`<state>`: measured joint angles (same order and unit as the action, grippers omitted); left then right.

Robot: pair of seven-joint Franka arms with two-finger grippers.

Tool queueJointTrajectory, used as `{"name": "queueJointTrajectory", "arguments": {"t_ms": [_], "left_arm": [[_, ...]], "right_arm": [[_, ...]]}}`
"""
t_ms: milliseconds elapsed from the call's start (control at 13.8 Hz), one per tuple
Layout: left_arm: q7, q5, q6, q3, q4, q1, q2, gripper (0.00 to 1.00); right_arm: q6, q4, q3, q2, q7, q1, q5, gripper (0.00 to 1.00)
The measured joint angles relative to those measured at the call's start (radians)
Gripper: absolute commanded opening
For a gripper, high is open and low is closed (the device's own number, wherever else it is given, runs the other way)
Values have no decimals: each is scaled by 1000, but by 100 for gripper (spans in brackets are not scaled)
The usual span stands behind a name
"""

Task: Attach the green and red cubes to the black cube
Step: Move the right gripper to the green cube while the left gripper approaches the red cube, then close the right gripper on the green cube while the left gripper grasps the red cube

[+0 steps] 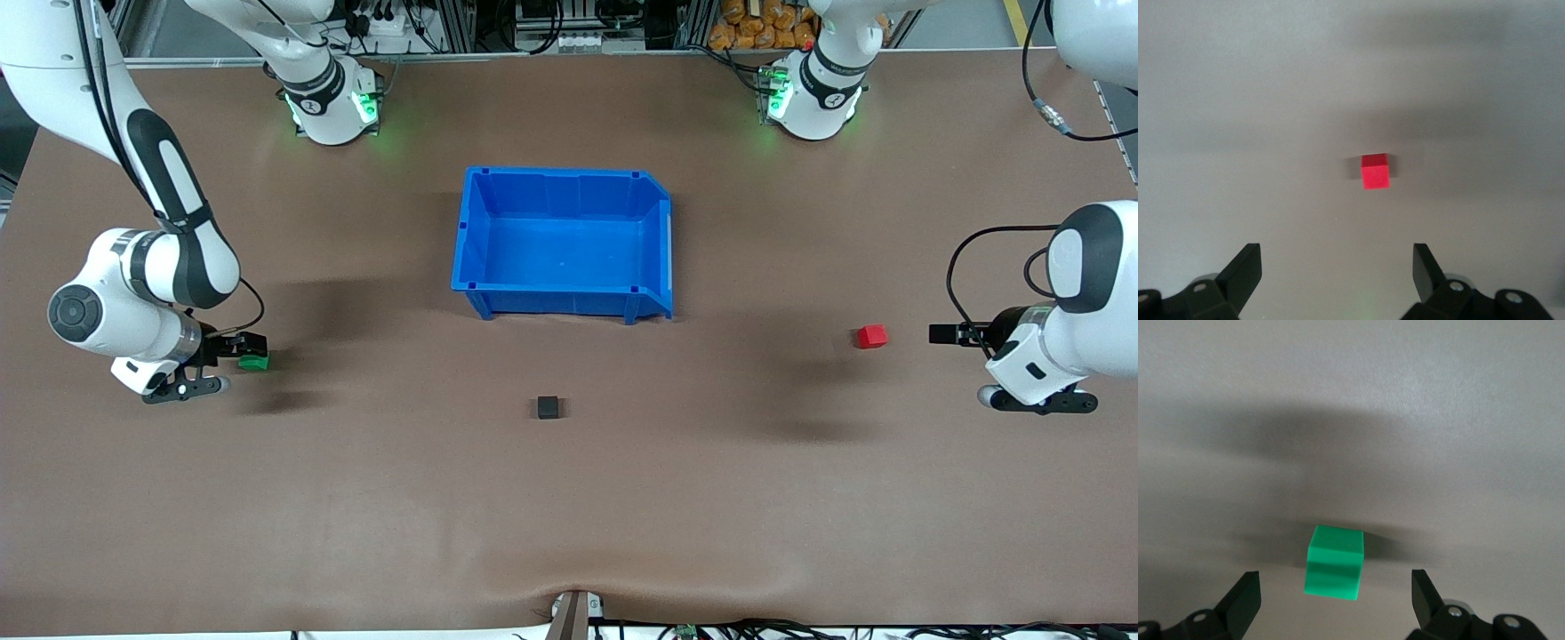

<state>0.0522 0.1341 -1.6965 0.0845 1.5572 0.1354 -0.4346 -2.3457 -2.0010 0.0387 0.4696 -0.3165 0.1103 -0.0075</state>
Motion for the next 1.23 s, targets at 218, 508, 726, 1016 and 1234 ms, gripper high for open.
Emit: {"name": "queueJointTrajectory", "arguments": {"t_ms": [218,508,726,1016,1234], "left_arm": [[0,0,-110,2,87,20,-11,100],[-14,0,-222,15,134,8,-54,100],[-15,-1,-247,16,138,6,-93,100],[-17,-14,-253,16,157,6,-109,100],[-21,-14,-264,18,164,-5,-121,100]], "right_arm": [[-28,0,0,32,0,8,0,100],[-35,0,-2,46,71,8,4,100],[-35,0,-7,46,150,3,4,100],[-35,-1,-10,48,176,0,4,100],[-35,-2,-10,61,176,0,3,100]]}}
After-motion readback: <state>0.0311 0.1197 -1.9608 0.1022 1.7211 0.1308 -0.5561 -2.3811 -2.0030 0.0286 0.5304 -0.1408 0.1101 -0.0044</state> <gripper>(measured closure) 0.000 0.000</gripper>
